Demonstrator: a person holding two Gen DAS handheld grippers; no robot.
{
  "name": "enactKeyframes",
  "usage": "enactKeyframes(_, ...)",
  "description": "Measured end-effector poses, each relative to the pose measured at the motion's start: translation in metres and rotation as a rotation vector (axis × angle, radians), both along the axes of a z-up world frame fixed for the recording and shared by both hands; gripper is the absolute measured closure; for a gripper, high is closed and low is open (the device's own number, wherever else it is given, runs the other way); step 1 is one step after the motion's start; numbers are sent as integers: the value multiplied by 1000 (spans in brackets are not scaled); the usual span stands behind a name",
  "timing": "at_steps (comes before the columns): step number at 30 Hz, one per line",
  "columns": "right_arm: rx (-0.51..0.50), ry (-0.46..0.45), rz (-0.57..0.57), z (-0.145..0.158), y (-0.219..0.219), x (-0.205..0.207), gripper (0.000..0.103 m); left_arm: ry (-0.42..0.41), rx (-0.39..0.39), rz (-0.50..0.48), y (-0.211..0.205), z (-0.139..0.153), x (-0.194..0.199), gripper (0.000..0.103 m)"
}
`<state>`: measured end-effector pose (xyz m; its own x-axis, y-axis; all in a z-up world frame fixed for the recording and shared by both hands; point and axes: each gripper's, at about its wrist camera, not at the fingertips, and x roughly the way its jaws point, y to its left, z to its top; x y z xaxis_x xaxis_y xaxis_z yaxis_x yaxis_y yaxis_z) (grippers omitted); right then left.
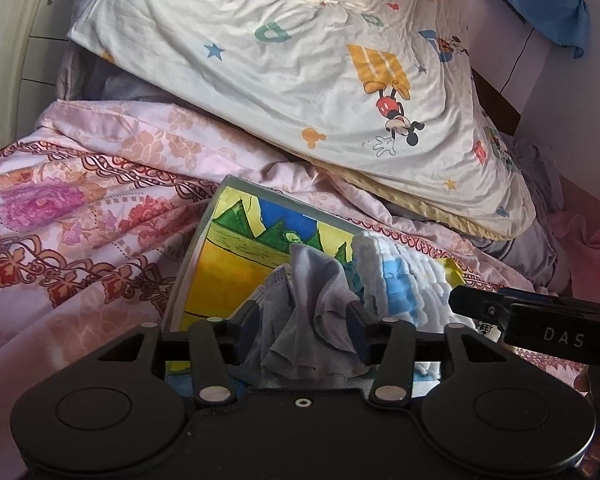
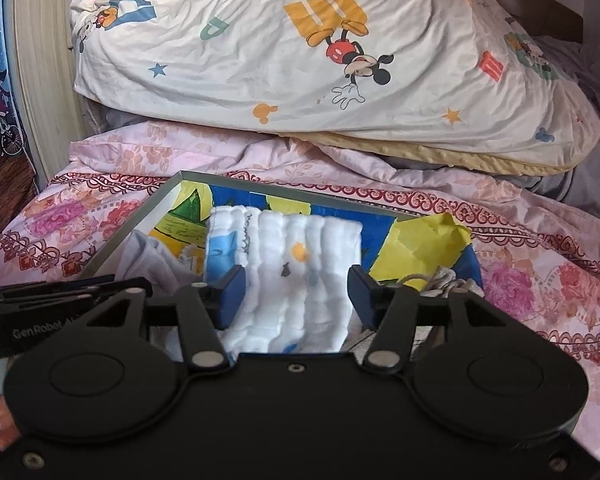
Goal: Organize soft objects
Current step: 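Lower the sock and muslin cloth into the tray and open both tools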
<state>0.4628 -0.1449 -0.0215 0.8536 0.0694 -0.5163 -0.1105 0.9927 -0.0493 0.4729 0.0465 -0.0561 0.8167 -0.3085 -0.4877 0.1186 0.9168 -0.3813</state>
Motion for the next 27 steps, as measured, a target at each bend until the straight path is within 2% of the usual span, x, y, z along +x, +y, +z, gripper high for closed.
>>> enactKeyframes(3,1,-16,-8,4,-1,-7,42,-8,2,-1,1,6,-6,40)
enactKeyframes(12,26,-98,-47,21,-10,-38,16,-23,-3,-18,1,24,-31,21)
enactKeyframes(18,49,-146,-60,33,-17,-64,2,-42,7,-13,1,34,-51,6)
enactKeyframes(27,104,-182,-101,44,-35,-107,1,-97,41,-5,6,42,-85,1)
